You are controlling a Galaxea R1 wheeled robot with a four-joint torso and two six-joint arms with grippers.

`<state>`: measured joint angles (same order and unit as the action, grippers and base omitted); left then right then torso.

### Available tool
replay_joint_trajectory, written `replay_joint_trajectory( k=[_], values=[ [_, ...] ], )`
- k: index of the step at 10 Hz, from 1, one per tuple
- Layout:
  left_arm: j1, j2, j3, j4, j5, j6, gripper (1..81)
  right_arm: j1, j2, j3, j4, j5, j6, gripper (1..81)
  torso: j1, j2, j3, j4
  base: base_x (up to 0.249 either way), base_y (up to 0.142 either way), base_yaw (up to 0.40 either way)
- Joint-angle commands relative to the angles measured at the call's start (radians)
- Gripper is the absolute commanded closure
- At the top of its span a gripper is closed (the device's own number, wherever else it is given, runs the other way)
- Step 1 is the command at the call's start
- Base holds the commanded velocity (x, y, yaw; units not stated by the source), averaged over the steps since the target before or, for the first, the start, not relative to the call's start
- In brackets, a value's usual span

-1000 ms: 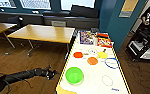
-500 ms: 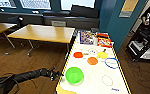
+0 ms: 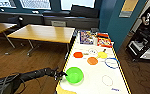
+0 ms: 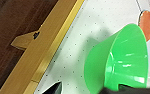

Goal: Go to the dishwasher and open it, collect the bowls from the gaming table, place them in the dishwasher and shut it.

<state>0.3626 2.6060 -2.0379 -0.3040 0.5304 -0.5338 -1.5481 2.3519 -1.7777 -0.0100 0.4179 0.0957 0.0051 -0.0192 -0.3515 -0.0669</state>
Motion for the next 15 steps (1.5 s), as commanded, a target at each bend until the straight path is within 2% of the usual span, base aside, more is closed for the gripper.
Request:
replay_joint_trajectory(
  k=[1, 2, 6, 11, 12, 13, 15],
  values=[
    [-0.172, 0.005, -0.01, -0.006, 0.066, -0.015, 1.0, 0.015, -0.04, 0.003, -0.004, -0.057, 0.008, 81.1, 0.0, 0.0, 0.0, 0.0, 0.0, 0.0, 0.0],
    [-0.172, 0.02, -0.025, 0.009, 0.071, -0.017, 1.0, 0.015, -0.04, 0.001, -0.004, -0.057, 0.012, 81.1, 0.0, 0.0, 0.0, 0.0, 0.0, 0.0, 0.0],
    [-0.169, 0.073, -0.056, 0.1, 0.086, -0.089, 1.0, 0.013, -0.043, 0.001, -0.004, -0.059, 0.015, 81.1, 0.0, 0.0, 0.0, 0.0, 0.0, 0.0, 0.0],
    [-0.115, 0.105, -0.085, 0.141, 0.086, -0.097, 1.0, 0.015, -0.043, -0.002, -0.004, -0.059, 0.021, 81.1, 0.0, 0.0, 0.0, 0.0, 0.0, 0.0, 0.0],
    [-0.109, 0.103, -0.079, 0.158, 0.089, -0.092, 81.1, 0.018, -0.043, -0.003, -0.002, -0.057, 0.025, 81.1, 0.0, 0.0, 0.0, 0.0, 0.0, 0.0, 0.0],
    [-0.107, 0.087, -0.035, 0.19, 0.095, -0.091, 81.1, 0.018, -0.044, -0.003, -0.005, -0.059, 0.042, 81.1, 0.0, 0.0, 0.0, 0.0, 0.0, 0.0, 0.0],
    [-0.124, 0.016, 0.083, 0.203, 0.086, -0.089, 81.1, 0.022, -0.043, -0.005, -0.005, -0.071, 0.044, 81.1, 0.0, 0.0, 0.0, 0.0, 0.0, 0.0, 0.0]
  ],
)
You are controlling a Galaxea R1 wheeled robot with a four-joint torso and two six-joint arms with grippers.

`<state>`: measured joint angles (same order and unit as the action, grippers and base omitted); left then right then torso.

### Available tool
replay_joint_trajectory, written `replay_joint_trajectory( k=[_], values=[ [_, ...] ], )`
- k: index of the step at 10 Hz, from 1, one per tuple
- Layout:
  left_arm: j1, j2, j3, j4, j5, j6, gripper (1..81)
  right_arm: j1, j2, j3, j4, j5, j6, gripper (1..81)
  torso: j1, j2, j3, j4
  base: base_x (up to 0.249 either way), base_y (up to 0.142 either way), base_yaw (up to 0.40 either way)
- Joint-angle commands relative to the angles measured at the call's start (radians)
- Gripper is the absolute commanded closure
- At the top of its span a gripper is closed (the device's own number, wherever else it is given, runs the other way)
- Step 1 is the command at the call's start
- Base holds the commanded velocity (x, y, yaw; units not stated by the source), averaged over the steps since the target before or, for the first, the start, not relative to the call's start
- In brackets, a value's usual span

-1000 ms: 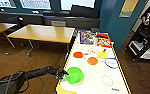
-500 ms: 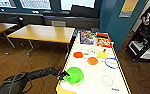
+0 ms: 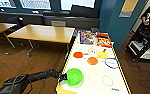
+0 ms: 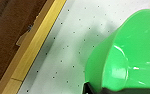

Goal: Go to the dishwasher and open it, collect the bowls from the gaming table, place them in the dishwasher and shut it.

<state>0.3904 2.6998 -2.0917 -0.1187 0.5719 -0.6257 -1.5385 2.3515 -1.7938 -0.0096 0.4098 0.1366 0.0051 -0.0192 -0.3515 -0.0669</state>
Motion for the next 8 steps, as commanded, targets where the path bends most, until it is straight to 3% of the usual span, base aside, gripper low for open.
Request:
replay_joint_trajectory(
  k=[1, 4, 8],
  values=[
    [-0.175, -0.121, 0.201, 0.017, 0.045, 0.003, 81.1, 0.016, -0.042, 0.015, -0.01, -0.065, 0.003, 81.1, 0.0, 0.0, 0.0, 0.0, 0.0, 0.0, 0.0],
    [-0.213, -0.279, 0.435, 0.027, 0.04, 0.008, 81.1, 0.016, -0.036, 0.005, -0.018, -0.08, 0.002, 81.1, 0.0, 0.0, 0.0, 0.0, 0.0, 0.0, 0.0],
    [-0.152, -0.602, 0.751, 0.129, 0.003, 0.008, 81.1, 0.014, -0.032, -0.007, -0.021, -0.083, 0.001, 81.1, 0.0, 0.0, 0.0, 0.0, 0.0, 0.0, 0.0]
  ],
)
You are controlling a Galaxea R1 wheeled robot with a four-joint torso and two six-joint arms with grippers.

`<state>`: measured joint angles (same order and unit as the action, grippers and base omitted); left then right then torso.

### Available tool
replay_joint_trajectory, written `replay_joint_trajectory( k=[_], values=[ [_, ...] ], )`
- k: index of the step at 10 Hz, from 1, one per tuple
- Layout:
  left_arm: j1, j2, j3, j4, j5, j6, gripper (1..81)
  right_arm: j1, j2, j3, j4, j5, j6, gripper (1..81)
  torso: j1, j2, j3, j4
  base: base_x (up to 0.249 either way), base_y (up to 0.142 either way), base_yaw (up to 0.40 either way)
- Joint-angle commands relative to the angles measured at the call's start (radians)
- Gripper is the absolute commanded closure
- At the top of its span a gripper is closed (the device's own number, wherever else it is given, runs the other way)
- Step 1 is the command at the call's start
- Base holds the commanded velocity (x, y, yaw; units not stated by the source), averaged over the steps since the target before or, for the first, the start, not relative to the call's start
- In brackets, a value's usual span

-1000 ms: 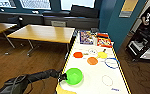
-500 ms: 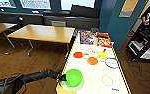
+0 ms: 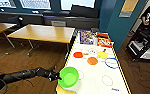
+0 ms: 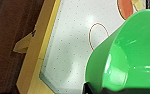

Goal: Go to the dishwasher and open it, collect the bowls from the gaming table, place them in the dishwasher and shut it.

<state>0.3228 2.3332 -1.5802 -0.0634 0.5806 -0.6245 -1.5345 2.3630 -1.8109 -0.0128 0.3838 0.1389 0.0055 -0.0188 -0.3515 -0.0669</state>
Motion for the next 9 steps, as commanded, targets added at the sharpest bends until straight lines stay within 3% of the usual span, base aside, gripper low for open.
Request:
replay_joint_trajectory(
  k=[1, 2, 4, 6, 9],
  values=[
    [-0.037, -0.319, 0.302, 0.109, -0.03, 0.006, 81.1, 0.009, -0.04, -0.004, -0.013, -0.06, -0.001, 81.1, 0.0, 0.0, 0.0, 0.0, 0.0, 0.0, 0.0],
    [0.044, -0.378, 0.339, 0.161, -0.066, 0.008, 81.1, 0.006, -0.032, -0.019, -0.01, -0.06, 0.001, 81.1, 0.0, 0.0, 0.0, 0.0, 0.0, 0.0, 0.0],
    [0.25, -0.42, 0.333, 0.263, -0.156, 0.011, 81.1, 0.0, -0.02, -0.028, -0.012, -0.06, 0.001, 81.1, 0.0, 0.0, 0.0, 0.0, 0.0, 0.0, 0.0],
    [0.46, -0.389, 0.253, 0.298, -0.177, 0.012, 81.1, 0.0, -0.008, -0.047, -0.012, -0.071, 0.001, 81.1, 0.0, 0.0, 0.0, 0.0, 0.0, 0.0, 0.0],
    [0.698, -0.299, 0.036, 0.324, -0.331, 0.014, 81.1, 0.004, 0.006, -0.082, -0.003, -0.089, 0.002, 81.1, 0.0, 0.0, 0.0, 0.0, 0.0, 0.0, 0.0]
  ],
)
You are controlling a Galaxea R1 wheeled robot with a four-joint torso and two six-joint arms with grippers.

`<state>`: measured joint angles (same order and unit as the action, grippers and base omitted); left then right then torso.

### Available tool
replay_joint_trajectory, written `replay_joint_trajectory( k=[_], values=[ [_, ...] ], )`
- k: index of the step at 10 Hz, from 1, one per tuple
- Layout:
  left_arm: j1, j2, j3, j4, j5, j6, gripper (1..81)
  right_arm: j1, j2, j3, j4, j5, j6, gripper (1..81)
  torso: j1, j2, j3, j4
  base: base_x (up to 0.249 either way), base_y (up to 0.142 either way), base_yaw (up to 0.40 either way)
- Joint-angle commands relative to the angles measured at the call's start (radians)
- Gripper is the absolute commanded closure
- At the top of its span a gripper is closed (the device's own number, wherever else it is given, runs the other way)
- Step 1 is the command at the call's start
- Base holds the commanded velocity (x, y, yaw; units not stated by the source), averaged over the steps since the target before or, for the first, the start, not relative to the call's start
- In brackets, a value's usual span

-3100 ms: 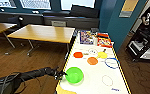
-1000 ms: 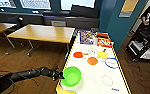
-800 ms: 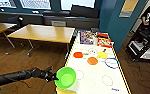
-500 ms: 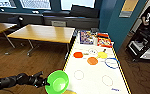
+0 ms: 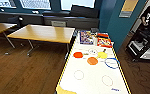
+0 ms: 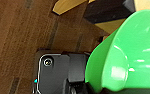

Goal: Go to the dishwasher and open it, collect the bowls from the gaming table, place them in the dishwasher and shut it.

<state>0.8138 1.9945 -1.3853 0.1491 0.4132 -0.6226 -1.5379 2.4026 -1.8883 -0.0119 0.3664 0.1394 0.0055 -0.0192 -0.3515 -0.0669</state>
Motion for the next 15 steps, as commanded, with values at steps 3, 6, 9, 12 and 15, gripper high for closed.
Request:
replay_joint_trajectory(
  k=[3, 6, 9, 12, 15],
  values=[
    [0.336, 0.155, -0.36, 0.101, -0.18, 0.01, 81.1, 0.012, -0.006, -0.023, -0.014, -0.083, 0.002, 81.1, 0.0, 0.0, 0.0, 0.0, 0.0, 0.0, 0.0],
    [0.397, 0.305, -0.56, 0.101, -0.255, 0.009, 81.1, 0.014, 0.005, -0.044, -0.014, -0.104, 0.0, 81.1, 0.0, 0.0, 0.0, 0.0, 0.0, 0.0, 0.0],
    [0.425, 0.373, -0.575, 0.092, -0.208, 0.013, 81.1, 0.009, 0.031, -0.081, -0.01, -0.106, 0.002, 81.1, 0.0, 0.0, 0.0, 0.0, 0.0, 0.0, 0.0],
    [0.494, 0.457, -0.676, -0.108, -0.214, 0.23, 81.1, 0.008, 0.074, -0.147, -0.01, -0.132, 0.002, 81.1, -0.001, 0.0, 0.0, 0.0, 0.0, 0.0, 0.0],
    [0.521, 0.531, -0.822, -0.434, -0.2, 0.584, 81.1, 0.012, 0.098, -0.181, -0.02, -0.155, -0.004, 81.1, -0.001, 0.0, 0.001, 0.0, 0.0, 0.0, 0.0]
  ],
)
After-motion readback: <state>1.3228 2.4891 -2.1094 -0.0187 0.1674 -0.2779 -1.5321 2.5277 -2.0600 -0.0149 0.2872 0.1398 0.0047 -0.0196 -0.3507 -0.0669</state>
